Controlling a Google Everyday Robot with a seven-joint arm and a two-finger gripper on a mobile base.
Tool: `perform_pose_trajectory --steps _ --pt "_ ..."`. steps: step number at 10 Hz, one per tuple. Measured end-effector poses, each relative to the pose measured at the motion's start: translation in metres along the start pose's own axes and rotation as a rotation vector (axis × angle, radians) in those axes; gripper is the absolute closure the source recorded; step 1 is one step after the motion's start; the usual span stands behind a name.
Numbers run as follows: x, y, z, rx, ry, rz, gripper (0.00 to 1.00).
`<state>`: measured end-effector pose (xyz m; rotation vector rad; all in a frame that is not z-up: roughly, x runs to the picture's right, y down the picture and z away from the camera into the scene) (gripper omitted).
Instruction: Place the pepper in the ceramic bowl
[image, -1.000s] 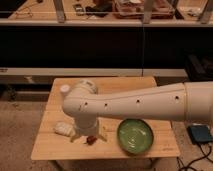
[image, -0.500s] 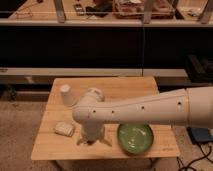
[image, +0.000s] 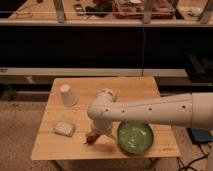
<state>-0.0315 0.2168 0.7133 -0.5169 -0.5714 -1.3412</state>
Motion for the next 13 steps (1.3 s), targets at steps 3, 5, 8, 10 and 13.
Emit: perform_pose_trajectory --steps 3,5,8,10,13 --pt "0.014 -0.013 -0.004 0.043 0.015 -0.011 0.20" --pt "0.017 -0.012 -0.002 0.058 0.012 -0.010 0.20" --pt "0.025 -0.011 0.004 0.074 0.006 -0.006 0.20" --pt "0.032 -0.007 0.011 0.068 0.007 0.005 0.20" --pt "0.043 -0.003 0.028 0.041 0.008 0.017 0.20"
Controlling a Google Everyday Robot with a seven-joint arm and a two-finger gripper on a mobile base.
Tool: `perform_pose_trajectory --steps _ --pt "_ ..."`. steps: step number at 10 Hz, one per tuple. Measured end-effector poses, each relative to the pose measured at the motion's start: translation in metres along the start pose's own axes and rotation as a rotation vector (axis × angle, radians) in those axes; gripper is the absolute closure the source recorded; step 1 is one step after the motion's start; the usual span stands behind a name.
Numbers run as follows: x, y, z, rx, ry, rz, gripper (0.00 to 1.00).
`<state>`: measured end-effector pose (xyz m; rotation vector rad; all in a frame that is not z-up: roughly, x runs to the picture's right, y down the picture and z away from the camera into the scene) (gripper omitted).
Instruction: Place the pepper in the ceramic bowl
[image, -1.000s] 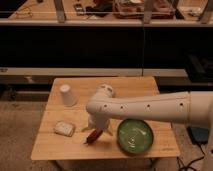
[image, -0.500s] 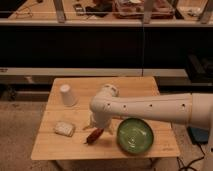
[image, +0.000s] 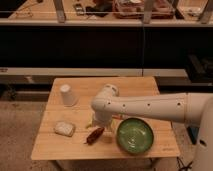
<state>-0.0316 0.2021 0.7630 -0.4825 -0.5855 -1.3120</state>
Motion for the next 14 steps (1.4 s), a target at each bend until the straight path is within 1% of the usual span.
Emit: perform_pose_trajectory --steps 1,3,5,6,8,9,10,12,14 --pt "0.001 0.000 0.005 -0.004 -0.003 0.002 0.20" --pt "0.003 0.002 0.026 -0.002 -0.014 0.014 0.20" --pt "0.001 0.001 0.042 -0.005 -0.030 0.015 0.20" --pt "-0.002 -0.002 0.053 -0.005 -0.045 0.010 0.27" --pt "-0.006 -0.008 0.065 -0.003 -0.068 0.005 0.42" --pt "-0.007 -0.013 0.071 0.002 -0.080 0.002 0.55" --pt "-0.007 -0.015 0.073 0.006 -0.087 0.002 0.64" --pt "-0.004 -0.020 0.071 0.016 -0.091 0.002 0.80" --pt "0.002 -0.027 0.054 0.051 -0.085 0.014 0.82"
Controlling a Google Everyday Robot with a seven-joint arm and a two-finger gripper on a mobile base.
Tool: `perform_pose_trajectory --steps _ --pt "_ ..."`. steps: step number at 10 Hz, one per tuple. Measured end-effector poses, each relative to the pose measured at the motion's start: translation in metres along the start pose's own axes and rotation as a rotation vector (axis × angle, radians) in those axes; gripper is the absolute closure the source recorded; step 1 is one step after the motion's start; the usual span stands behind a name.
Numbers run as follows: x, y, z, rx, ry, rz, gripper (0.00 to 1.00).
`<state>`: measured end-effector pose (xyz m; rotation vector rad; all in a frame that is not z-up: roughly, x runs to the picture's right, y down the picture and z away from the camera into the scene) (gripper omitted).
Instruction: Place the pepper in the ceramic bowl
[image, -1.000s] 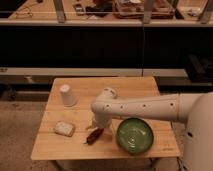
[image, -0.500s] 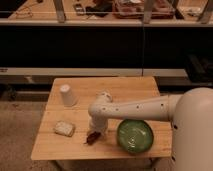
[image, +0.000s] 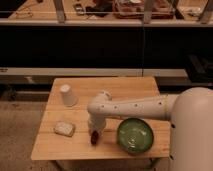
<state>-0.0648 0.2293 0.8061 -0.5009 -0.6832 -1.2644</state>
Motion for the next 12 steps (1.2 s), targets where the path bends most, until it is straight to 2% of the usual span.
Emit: perform_pose_trajectory --steps 3,5,7,9,10,11,12 --pt "0.006 0.010 -0.048 0.028 0.024 0.042 0.82" --pt "0.008 0.036 -0.095 0.013 0.063 0.069 0.82" --pt "-0.004 0.080 -0.141 -0.050 0.099 0.102 0.82" --pt "-0.037 0.140 -0.178 -0.114 0.107 0.175 0.82" --pt "-0.048 0.156 -0.181 -0.117 0.100 0.205 0.82" --pt "-0.058 0.173 -0.176 -0.101 0.088 0.241 0.82" --pt "-0.063 0.185 -0.162 -0.073 0.077 0.262 0.82"
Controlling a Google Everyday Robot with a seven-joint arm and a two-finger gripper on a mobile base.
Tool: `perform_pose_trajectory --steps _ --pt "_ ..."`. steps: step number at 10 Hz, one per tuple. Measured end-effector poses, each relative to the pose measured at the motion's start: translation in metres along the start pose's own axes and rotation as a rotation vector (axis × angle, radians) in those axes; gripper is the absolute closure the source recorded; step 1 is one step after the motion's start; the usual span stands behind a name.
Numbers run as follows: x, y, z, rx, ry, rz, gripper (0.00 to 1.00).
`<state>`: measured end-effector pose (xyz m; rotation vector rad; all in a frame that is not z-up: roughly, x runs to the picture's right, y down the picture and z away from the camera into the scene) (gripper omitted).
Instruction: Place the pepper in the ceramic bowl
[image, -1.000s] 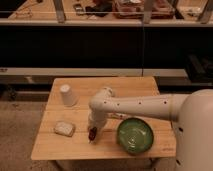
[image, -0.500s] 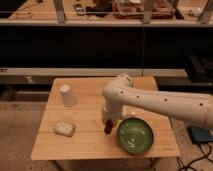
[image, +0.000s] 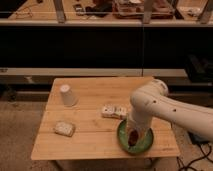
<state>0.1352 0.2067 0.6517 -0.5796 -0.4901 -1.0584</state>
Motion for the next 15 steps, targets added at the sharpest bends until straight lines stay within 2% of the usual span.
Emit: perform_pose_trajectory --steps 3,4,6,7,10,12,13,15 --pt "0.014 0.015 0.037 0.034 -0.004 0.010 0.81" --pt "0.020 0.016 0.043 0.037 -0.002 0.005 0.79" --pt "0.038 0.004 0.053 0.055 0.003 -0.032 0.62" --pt "0.044 -0.006 0.060 0.084 -0.011 -0.051 0.49" --pt "0.049 -0.012 0.080 0.123 -0.059 -0.065 0.22" --pt "0.054 -0.005 0.088 0.113 -0.071 -0.067 0.20" --pt "0.059 -0.004 0.089 0.120 -0.066 -0.069 0.20" --pt "0.068 -0.019 0.082 0.166 -0.042 -0.101 0.20"
